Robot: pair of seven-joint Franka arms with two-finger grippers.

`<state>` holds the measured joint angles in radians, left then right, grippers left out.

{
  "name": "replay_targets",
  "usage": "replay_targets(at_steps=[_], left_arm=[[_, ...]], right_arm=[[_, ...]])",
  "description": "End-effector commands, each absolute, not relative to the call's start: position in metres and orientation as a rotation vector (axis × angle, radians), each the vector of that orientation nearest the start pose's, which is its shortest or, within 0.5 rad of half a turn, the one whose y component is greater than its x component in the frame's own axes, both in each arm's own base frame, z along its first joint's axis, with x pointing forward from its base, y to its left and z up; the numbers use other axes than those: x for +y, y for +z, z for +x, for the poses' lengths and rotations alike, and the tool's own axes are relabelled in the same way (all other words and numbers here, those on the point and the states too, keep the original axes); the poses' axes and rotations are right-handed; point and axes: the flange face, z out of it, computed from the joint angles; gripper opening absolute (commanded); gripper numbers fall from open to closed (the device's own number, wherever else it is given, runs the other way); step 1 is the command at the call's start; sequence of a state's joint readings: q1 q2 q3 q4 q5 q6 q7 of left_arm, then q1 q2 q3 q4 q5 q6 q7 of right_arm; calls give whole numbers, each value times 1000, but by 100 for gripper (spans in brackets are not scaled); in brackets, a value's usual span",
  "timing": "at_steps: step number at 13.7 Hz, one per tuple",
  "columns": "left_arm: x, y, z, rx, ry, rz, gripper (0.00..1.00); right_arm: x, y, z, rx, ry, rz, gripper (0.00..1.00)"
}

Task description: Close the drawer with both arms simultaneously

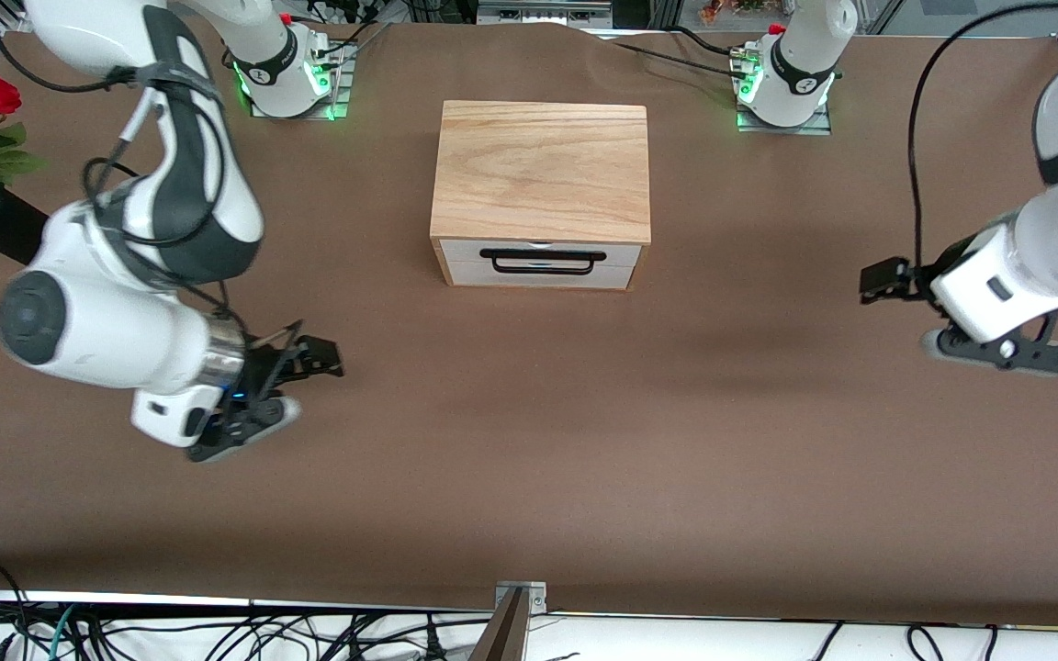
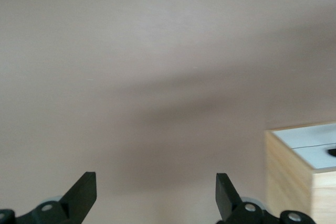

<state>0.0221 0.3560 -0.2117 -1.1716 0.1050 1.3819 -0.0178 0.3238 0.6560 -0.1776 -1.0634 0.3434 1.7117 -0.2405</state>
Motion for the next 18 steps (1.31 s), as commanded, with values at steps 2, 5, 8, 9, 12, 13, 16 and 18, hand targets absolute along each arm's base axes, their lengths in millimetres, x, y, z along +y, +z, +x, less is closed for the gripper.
replay_targets(at_steps=[2,5,8,9,12,13,16,18], left_arm=[[-81,598,579,254,120,-3012,100],[-69,587,556,207,5,-3071,100],[-55,579,545,159,10,-3114,100],[-51,580,545,140,10,-3114,100],[-46,583,552,121,59,-3125,100],[-42,580,555,112,66,-3127,100],[-35,579,556,92,69,-3129,100],[-38,580,556,90,69,-3129,100]], right_arm=[[108,499,707,-479,-57,-2965,100],[70,545,691,-484,-133,-3093,100],[19,586,658,-358,-202,-3100,100],[12,598,647,-350,-212,-3094,100],[-30,602,617,-237,-174,-3091,100],[-39,602,615,-236,-172,-3092,100],[-22,610,600,-205,-138,-3083,100],[-20,609,596,-69,-83,-3099,100]])
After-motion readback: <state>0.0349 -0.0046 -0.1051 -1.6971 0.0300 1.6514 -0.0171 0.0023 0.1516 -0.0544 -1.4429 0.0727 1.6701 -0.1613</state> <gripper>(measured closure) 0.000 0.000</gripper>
